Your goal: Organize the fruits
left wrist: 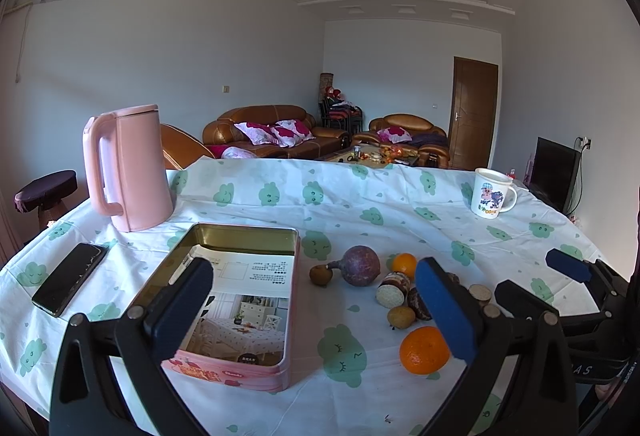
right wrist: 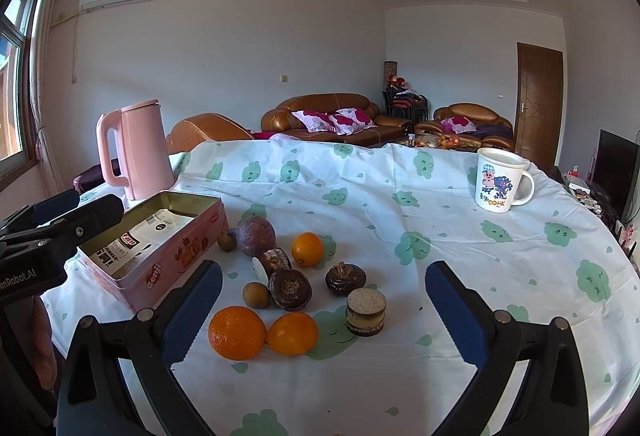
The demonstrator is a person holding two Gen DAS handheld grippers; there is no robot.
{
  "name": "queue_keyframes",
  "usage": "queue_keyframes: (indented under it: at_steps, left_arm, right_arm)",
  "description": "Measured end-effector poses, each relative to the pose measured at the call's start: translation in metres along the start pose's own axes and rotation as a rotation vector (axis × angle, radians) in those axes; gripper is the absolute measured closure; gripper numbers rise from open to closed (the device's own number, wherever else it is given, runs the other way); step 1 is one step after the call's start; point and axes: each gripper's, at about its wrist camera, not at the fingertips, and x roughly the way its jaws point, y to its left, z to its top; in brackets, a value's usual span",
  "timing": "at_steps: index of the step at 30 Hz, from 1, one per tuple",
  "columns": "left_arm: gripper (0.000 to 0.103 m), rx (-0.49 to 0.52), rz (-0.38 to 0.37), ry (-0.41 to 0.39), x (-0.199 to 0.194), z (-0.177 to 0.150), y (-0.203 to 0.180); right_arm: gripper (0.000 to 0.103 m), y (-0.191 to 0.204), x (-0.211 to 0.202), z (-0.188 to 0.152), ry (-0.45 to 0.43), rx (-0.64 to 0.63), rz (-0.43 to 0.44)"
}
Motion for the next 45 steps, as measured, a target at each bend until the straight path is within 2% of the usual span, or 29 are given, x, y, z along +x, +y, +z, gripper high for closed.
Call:
queue_keyframes:
  at_steps: [15, 29, 36, 39, 45]
  left_arm:
    - [0.000, 0.011, 0.000, 0.013, 0.004, -0.001, -0.003]
    - [0.000, 0.027, -0.009, 0.049, 0.017, -0.012, -0.014]
    - [0.000, 0.075, -0.070, 0.113, 0.036, -0.032, -0.036]
    - [0.001, 0.090, -0.120, 0.160, 0.046, -0.040, -0.047]
    - [0.015, 0.121, -0.196, 0.251, 0.061, -0.055, -0.066]
  right_arm:
    - [0.001, 0.002, 0.002, -0.003, 0.007, 0.004, 0.001]
    - [0.001, -0.013, 0.012, -0.011, 0.032, 0.023, 0.000]
    - [0.001, -0.041, 0.021, -0.025, 0.055, 0.067, -0.046]
    - [0.001, -0.049, 0.021, -0.029, 0.056, 0.085, -0.034]
    - [0.001, -0.053, 0.024, -0.032, 0.064, 0.096, -0.026]
